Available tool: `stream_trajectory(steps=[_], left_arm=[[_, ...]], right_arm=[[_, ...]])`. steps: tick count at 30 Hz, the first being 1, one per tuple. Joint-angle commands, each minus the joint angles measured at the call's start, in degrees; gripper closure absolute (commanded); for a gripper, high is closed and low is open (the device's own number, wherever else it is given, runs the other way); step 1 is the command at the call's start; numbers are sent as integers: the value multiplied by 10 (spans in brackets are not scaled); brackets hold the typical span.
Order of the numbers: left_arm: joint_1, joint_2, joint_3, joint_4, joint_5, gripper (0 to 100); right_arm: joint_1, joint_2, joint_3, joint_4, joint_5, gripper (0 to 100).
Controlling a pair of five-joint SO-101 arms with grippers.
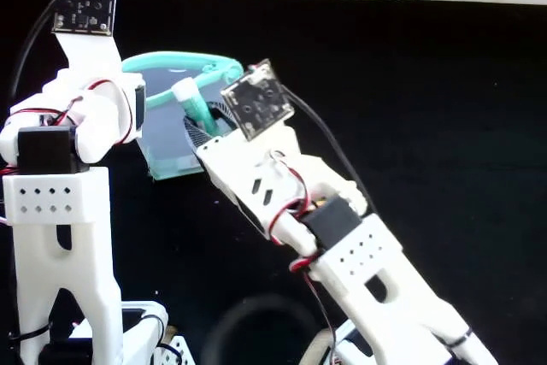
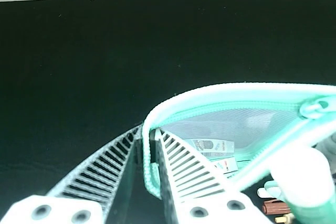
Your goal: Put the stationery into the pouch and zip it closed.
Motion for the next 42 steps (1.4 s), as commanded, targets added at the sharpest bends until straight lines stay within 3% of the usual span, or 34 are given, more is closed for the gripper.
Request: stream_trajectory(steps=[1,12,18,23,29,35,42], left_arm=[[0,18,7,11,2,994],[0,18,5,20,2,994],[-1,22,6,18,2,994],[-1,22,7,18,2,994],[0,22,7,18,2,994],[0,19,7,18,2,994],[0,19,5,19,2,994]], right_arm=[[-2,31,-5,-7,-4,993],[-24,83,-21,-47,-4,993],[-24,-2,-88,78,-4,993],[-24,-16,-239,160,-4,993],[-21,10,-367,159,-1,993],[-21,100,-376,79,-4,993],[0,167,-375,74,-4,993]])
